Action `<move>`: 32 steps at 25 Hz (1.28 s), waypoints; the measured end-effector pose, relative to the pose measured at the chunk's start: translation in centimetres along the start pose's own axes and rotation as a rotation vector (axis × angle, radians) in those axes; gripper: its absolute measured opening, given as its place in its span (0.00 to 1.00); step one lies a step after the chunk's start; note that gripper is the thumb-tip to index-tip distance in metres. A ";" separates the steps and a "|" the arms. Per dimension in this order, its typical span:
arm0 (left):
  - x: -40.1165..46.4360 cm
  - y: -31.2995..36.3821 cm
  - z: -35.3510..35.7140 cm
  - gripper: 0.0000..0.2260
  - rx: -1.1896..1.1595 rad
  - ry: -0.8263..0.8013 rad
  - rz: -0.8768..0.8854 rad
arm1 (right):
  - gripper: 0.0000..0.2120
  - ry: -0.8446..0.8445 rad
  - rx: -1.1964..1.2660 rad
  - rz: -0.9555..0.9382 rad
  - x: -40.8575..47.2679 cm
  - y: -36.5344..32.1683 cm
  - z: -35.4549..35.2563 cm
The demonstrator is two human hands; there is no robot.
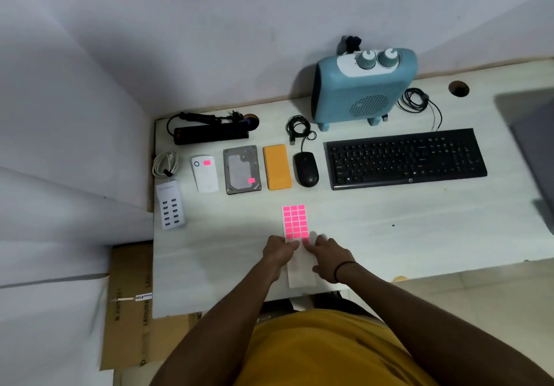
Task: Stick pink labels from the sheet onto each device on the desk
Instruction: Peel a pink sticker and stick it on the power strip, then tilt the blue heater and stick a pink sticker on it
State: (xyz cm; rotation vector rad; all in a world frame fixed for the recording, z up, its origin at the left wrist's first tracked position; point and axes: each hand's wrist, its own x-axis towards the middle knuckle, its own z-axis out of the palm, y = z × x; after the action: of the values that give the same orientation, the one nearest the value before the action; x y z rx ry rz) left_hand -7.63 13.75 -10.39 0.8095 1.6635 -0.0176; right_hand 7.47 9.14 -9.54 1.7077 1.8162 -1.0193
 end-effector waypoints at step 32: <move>-2.2 3.6 0.8 0.09 -0.264 -0.327 0.121 | 0.06 0.506 0.780 0.146 -1.6 3.2 -5.0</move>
State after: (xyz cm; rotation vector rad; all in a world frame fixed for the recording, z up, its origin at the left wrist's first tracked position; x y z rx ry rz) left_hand -5.03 15.10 -7.22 0.6647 1.2747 0.1441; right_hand 11.64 11.77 -5.85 2.7207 1.6170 -1.4460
